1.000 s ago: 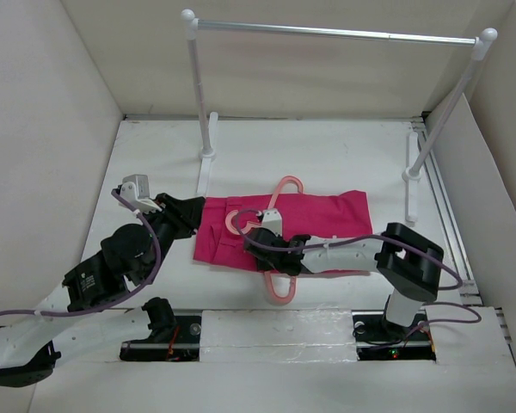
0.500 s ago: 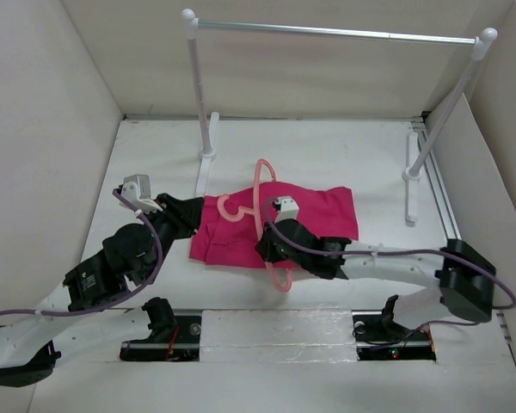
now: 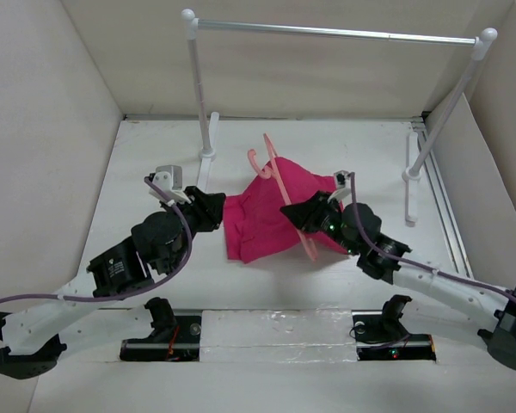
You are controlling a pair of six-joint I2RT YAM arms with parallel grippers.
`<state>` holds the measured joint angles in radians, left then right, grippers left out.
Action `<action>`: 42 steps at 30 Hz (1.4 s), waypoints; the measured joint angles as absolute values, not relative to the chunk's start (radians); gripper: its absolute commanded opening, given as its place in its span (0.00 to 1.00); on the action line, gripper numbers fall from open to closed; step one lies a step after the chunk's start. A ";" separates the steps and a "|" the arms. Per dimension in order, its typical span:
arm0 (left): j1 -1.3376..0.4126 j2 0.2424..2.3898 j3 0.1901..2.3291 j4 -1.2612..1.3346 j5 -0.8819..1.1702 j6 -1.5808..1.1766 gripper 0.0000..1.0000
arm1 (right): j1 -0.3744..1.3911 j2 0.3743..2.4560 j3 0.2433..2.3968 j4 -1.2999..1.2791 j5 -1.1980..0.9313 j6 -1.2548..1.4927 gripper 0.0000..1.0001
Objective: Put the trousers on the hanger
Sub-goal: Place trousers on hanger, then hang the hanger with trousers onto the clothesline
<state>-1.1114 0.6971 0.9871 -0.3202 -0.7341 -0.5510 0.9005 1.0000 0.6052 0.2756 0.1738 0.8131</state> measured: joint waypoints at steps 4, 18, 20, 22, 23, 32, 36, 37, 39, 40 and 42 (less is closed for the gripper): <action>-1.111 0.746 1.019 -0.272 -0.703 -0.518 0.25 | 0.790 0.963 0.720 0.212 0.125 0.820 0.00; -1.111 0.809 1.068 -0.198 -0.609 -0.513 0.24 | 0.331 1.052 0.858 0.405 -0.063 1.011 0.00; -1.111 0.807 1.064 -0.200 -0.606 -0.522 0.24 | 0.282 1.072 0.876 0.416 -0.079 1.038 0.00; -1.111 0.802 1.055 -0.205 -0.605 -0.532 0.24 | 0.223 1.081 0.890 0.430 -0.092 1.068 0.00; -1.111 0.800 1.051 -0.212 -0.604 -0.536 0.23 | 0.194 1.082 0.897 0.437 -0.101 1.082 0.00; -1.111 0.785 1.002 -0.241 -0.597 -0.566 0.23 | -0.052 1.101 0.923 0.585 -0.181 1.224 0.00; -1.111 0.790 0.992 -0.252 -0.589 -0.574 0.23 | -0.123 1.119 0.923 0.616 -0.212 1.269 0.00; -1.111 0.792 0.992 -0.252 -0.586 -0.574 0.23 | -0.141 1.129 0.925 0.625 -0.225 1.291 0.00; -1.111 0.795 0.992 -0.252 -0.582 -0.575 0.23 | -0.172 1.162 0.931 0.633 -0.232 1.300 0.00; -1.111 0.797 0.992 -0.252 -0.582 -0.575 0.23 | -0.184 1.185 0.942 0.640 -0.239 1.309 0.00; -1.111 0.803 0.992 -0.252 -0.580 -0.577 0.23 | -0.199 1.244 0.967 0.654 -0.250 1.325 0.00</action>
<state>-1.1114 0.8028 0.9920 -0.2523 -0.5800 -0.5770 -0.1993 1.2442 0.9672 0.6544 -0.2501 1.3251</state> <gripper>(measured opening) 0.236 0.264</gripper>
